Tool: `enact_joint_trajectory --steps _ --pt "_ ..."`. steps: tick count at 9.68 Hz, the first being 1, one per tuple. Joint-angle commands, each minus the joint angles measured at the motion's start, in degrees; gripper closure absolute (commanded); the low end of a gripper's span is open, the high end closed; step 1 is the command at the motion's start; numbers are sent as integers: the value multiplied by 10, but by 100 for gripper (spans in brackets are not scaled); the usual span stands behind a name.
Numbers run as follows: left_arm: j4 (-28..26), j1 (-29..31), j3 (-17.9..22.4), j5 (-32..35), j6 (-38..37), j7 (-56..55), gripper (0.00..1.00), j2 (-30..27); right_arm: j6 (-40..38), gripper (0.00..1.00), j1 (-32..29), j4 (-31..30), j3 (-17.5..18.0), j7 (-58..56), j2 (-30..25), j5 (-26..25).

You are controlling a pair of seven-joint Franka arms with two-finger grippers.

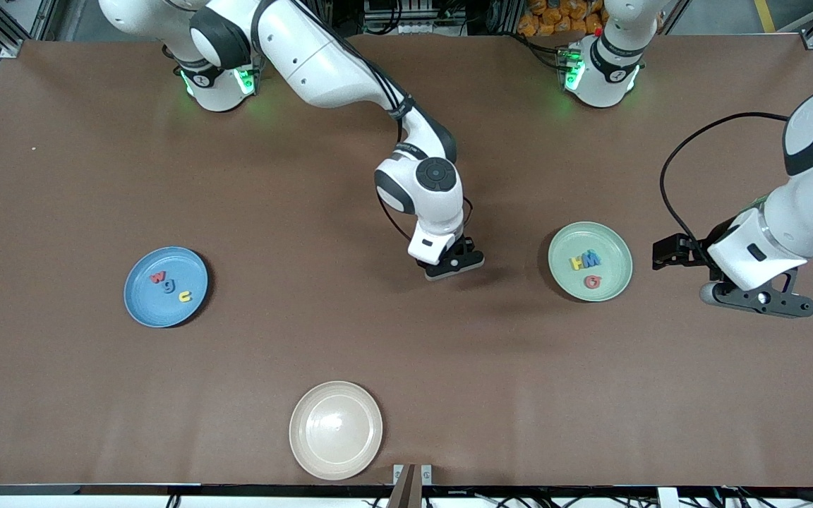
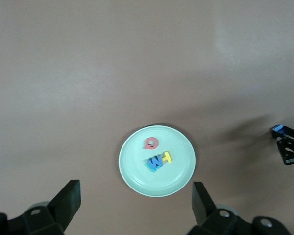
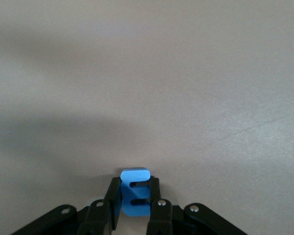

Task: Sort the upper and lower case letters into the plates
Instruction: 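Place the E on the blue plate while the left gripper returns to rest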

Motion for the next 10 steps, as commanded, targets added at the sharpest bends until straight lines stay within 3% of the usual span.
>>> enact_joint_trajectory --steps 1,4,7,8,10 --pt "3 -108 148 -63 -8 27 0 -61 -12 100 -11 -7 -6 -6 -20 -3" --pt "0 -261 351 -135 -8 43 0 -99 -24 100 -72 -98 -19 -23 -108 -4" --pt "-12 -408 523 -159 -8 89 0 -125 -53 100 -176 -185 -18 -137 -202 4" --pt "-20 -431 550 -166 -8 93 0 -130 -62 100 -219 -234 -18 -197 -241 4" --pt "-46 -440 564 -171 -8 100 0 -150 -70 100 -285 -316 -19 -248 -289 4"
